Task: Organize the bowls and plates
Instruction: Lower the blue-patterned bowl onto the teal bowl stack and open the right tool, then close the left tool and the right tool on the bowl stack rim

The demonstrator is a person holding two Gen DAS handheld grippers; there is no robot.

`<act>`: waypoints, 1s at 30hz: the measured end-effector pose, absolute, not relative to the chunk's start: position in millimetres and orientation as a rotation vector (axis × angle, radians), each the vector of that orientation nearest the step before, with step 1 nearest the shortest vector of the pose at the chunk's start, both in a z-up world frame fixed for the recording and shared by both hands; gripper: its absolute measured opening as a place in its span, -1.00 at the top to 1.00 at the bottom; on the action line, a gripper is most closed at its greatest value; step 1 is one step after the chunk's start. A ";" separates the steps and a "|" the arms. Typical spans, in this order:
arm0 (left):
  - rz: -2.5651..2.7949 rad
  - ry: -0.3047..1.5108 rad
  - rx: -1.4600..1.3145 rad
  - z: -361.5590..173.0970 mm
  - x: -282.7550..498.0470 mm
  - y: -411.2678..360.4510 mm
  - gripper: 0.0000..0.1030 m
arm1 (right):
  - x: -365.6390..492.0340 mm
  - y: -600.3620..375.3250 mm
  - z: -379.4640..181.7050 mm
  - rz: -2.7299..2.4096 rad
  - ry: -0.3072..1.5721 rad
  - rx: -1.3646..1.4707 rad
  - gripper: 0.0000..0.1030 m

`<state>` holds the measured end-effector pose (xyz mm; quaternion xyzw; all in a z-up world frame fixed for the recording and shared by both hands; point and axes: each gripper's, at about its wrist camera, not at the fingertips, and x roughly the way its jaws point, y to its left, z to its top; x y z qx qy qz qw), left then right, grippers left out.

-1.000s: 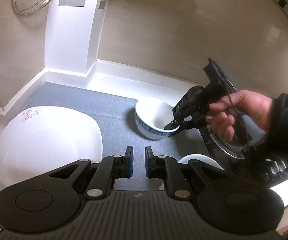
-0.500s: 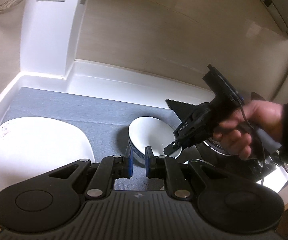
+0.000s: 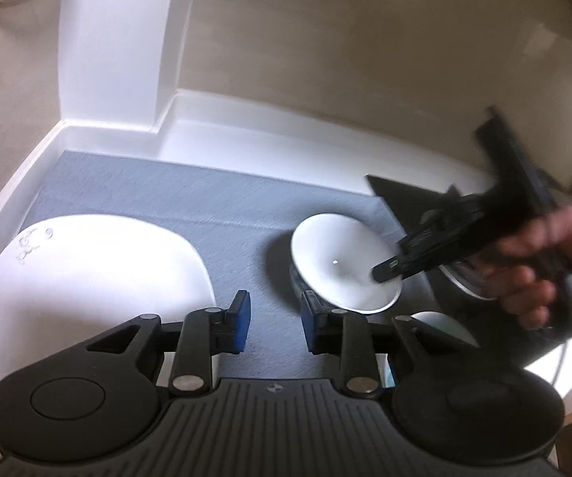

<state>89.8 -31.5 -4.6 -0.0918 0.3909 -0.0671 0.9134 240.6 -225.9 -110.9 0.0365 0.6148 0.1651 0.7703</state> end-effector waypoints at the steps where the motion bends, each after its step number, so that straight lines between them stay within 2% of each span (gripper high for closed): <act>1: -0.127 0.815 -0.186 -5.2 92.8 -33.4 0.40 | 238.9 -229.3 -105.0 0.360 1.319 0.079 0.68; 10: -0.042 0.878 -0.150 -7.6 114.9 -48.4 0.40 | 230.1 -245.9 -88.9 0.401 1.222 0.069 0.51; 22: -0.032 0.865 -0.139 -3.6 128.5 -67.9 0.40 | 232.4 -253.5 -90.7 0.445 1.180 0.090 0.51; 26: -0.035 0.854 -0.152 -3.8 135.1 -70.5 0.54 | 230.2 -255.1 -90.2 0.460 1.161 0.101 0.52; 30: -0.038 0.851 -0.160 -6.5 146.9 -73.8 0.54 | 227.8 -254.9 -90.7 0.464 1.149 0.095 0.52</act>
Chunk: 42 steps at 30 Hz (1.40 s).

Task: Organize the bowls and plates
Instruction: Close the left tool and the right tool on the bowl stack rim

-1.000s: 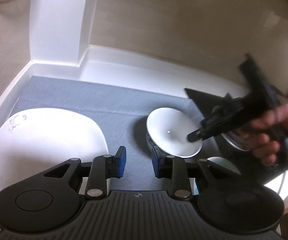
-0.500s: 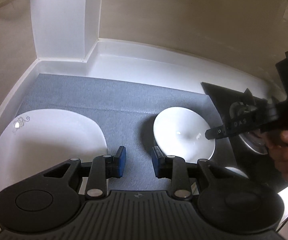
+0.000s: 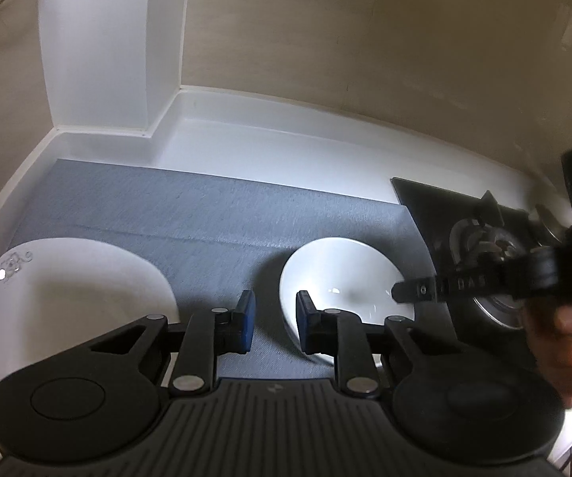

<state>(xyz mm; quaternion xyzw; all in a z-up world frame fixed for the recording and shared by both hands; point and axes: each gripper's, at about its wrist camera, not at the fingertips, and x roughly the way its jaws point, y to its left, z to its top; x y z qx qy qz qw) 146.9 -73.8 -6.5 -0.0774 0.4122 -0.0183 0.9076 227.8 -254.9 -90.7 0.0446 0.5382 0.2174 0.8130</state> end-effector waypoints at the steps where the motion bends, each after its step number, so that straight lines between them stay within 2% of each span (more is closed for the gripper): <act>1: -0.043 0.851 -0.167 -7.9 149.7 -74.6 0.54 | 227.8 -254.9 -91.8 0.462 1.150 0.093 0.52; 5: -0.044 0.870 -0.175 -17.0 160.8 -81.4 0.56 | 227.1 -255.1 -95.9 0.462 1.155 0.086 0.52; 10: -0.035 0.898 -0.167 -29.4 168.5 -88.8 0.70 | 228.5 -252.7 -99.2 0.478 1.159 0.083 0.53; 17: 0.004 0.895 -0.158 -34.3 169.8 -89.6 0.91 | 233.1 -250.0 -103.4 0.522 1.170 0.081 0.76; 42: 0.062 0.862 -0.192 -40.9 158.7 -97.5 0.91 | 229.3 -250.9 -105.3 0.603 1.134 0.036 0.79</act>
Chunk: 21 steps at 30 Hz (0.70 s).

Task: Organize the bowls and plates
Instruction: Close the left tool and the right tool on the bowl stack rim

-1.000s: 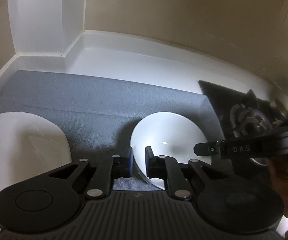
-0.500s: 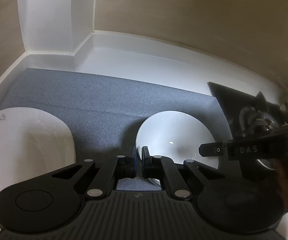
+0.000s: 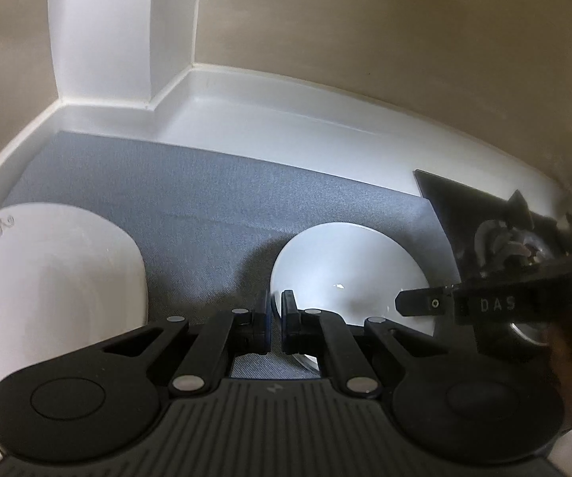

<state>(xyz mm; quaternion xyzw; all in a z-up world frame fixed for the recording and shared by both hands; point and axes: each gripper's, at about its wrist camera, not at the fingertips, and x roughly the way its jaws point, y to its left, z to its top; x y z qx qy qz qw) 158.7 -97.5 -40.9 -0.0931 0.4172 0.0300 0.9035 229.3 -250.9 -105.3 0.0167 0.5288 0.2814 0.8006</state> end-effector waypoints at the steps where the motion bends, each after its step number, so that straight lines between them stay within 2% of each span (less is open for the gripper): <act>1: 0.061 0.865 -0.191 -40.7 159.1 -97.3 0.91 | 228.7 -250.3 -105.3 0.604 1.137 0.032 0.78; 13: -0.027 0.874 -0.154 -47.0 164.7 -91.4 0.87 | 221.5 -240.7 -106.8 0.538 1.138 0.015 0.76; 21: -0.085 0.800 -0.158 -25.1 151.5 -80.8 0.90 | 203.7 -235.4 -92.1 0.466 1.131 0.029 0.78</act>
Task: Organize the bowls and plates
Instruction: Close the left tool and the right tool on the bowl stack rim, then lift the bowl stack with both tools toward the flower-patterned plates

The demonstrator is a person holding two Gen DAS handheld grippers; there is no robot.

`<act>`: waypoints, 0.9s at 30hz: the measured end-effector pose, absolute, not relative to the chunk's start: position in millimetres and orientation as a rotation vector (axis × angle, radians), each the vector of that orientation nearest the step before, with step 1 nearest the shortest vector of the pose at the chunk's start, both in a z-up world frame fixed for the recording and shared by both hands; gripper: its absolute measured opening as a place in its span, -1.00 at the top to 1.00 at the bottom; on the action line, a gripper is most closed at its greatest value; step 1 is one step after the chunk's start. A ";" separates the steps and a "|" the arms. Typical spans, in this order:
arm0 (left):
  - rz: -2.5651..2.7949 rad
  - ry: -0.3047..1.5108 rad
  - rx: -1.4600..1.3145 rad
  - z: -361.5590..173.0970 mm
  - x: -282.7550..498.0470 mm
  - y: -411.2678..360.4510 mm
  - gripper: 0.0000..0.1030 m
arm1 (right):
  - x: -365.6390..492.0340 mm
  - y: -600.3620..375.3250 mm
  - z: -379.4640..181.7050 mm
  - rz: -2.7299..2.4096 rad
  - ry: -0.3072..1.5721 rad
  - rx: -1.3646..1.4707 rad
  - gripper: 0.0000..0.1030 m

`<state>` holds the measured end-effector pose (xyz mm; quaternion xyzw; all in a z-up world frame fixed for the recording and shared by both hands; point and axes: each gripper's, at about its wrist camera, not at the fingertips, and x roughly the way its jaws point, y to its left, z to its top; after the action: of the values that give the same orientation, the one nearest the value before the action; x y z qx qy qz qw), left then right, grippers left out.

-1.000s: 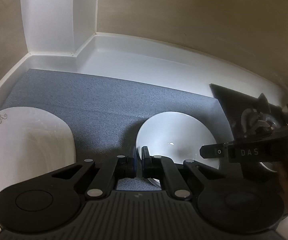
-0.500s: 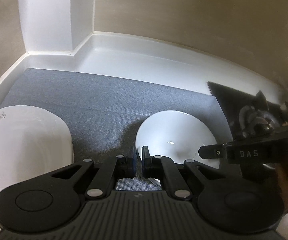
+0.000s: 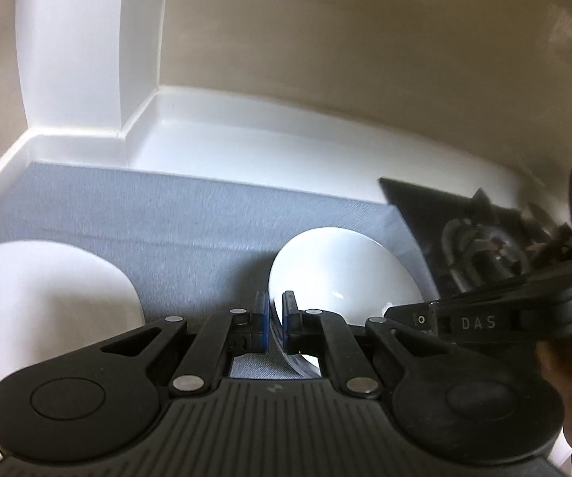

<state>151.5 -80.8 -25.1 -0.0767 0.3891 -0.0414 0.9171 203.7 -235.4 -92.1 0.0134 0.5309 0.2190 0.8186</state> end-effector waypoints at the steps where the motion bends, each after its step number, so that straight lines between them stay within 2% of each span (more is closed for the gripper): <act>1: -0.093 0.791 -0.158 -20.9 149.2 -80.0 0.90 | 200.3 -235.8 -87.4 0.459 1.124 0.035 0.78; 14: -0.189 0.684 -0.110 36.1 106.0 -93.5 0.90 | 153.0 -252.3 -26.5 0.366 1.028 0.109 0.79; 27: -0.268 0.702 -0.071 36.5 66.3 -103.1 0.90 | 94.5 -266.4 -21.2 0.274 1.035 0.169 0.79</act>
<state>66.3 -103.1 36.5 -0.0348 0.3428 -0.1309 0.9296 94.5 -266.4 -21.2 0.0803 0.4924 0.1305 0.8568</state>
